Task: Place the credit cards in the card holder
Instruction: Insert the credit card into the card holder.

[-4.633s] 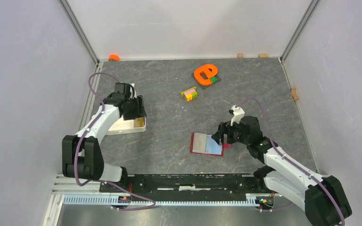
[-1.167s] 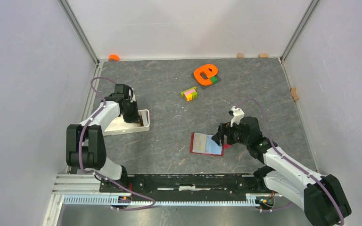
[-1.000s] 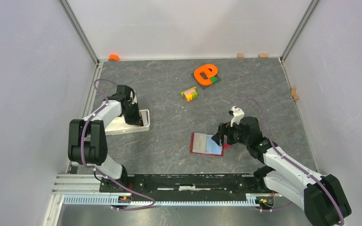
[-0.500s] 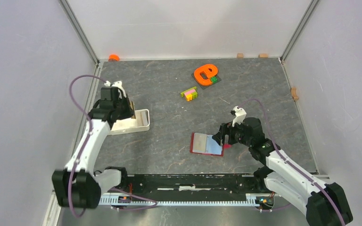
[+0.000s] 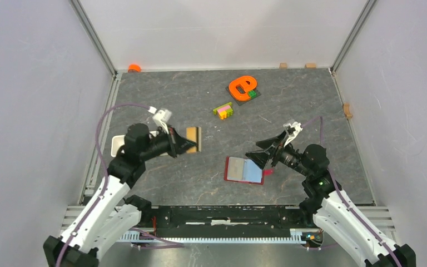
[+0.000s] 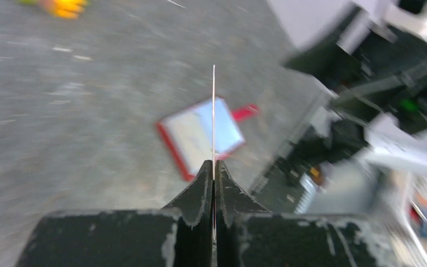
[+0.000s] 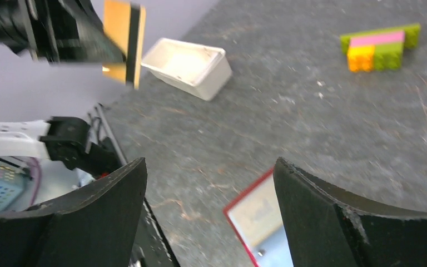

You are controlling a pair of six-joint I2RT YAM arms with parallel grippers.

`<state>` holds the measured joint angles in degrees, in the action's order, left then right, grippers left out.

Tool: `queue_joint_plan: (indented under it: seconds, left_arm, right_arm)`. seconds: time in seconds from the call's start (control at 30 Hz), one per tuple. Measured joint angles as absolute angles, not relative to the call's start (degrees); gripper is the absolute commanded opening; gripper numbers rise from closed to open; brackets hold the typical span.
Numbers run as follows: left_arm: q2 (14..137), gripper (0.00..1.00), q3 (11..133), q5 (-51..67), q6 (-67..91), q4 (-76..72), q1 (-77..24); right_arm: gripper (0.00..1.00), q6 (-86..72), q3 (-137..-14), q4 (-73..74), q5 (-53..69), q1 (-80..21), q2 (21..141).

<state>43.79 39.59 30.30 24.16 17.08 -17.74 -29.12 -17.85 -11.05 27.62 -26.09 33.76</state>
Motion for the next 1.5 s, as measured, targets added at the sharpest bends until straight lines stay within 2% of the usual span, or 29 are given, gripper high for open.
queue_joint_plan:
  seconds: [0.13,0.37,0.43,0.53,0.63,0.67,0.7,0.77,0.83,0.9,0.93,1.0,1.13,1.5]
  left_arm:
    - [41.6,0.02,33.6,30.1,33.7,4.4,-33.3]
    - [47.5,0.02,29.9,25.1,42.5,-11.2,-49.6]
    - [50.4,0.02,29.9,23.9,43.9,-15.1,-52.6]
    - [53.6,0.02,29.9,22.5,44.9,-18.9,-55.1]
    - [55.5,0.03,29.8,21.2,45.5,-21.1,-56.7]
    - [55.6,0.1,29.8,20.7,45.5,-21.6,-56.9]
    - [55.6,0.26,29.6,19.7,45.5,-21.6,-57.1]
    - [55.6,0.51,29.4,18.2,45.6,-21.5,-57.1]
    - [55.6,0.7,29.4,16.3,45.7,-20.6,-57.1]
    - [55.6,0.76,29.6,13.1,45.6,-17.5,-57.1]
    - [55.6,0.77,29.9,11.0,45.5,-14.8,-57.1]
    - [56.6,0.73,31.1,7.6,45.4,-9.6,-57.1]
    - [62.8,0.71,34.8,3.0,45.1,-1.3,-57.1]
    - [75.9,0.68,35.7,0.3,44.8,3.9,-56.3]
  right_arm:
    - [0.82,-35.5,-17.2,-20.1,31.0,-26.1,34.7]
    - [0.79,-45.0,-15.1,-31.6,35.6,-28.4,39.6]
    - [0.74,-45.9,-15.1,-33.3,36.2,-30.3,40.3]
    - [0.51,-46.3,-15.1,-35.1,36.7,-33.3,41.2]
    - [0.15,-46.9,-15.1,-36.3,37.3,-35.4,42.2]
    - [0.06,-46.7,-15.1,-36.6,37.4,-35.7,42.4]
    - [0.0,-47.2,-15.2,-37.2,37.5,-36.0,42.6]
    - [0.0,-47.2,-15.2,-37.6,37.2,-36.2,42.5]
    - [0.0,-45.9,-15.8,-34.6,35.4,-36.2,42.4]
    - [0.0,-42.9,-18.3,-26.0,31.1,-35.5,43.0]
    - [0.0,-41.3,-19.8,-21.7,28.9,-34.7,43.8]
    - [0.0,-38.0,-21.9,-14.7,24.7,-31.9,45.8]
    - [0.0,-34.4,-21.6,-6.9,20.7,-26.2,49.2]
    - [0.0,-34.4,-14.2,-9.3,26.0,-19.6,58.5]
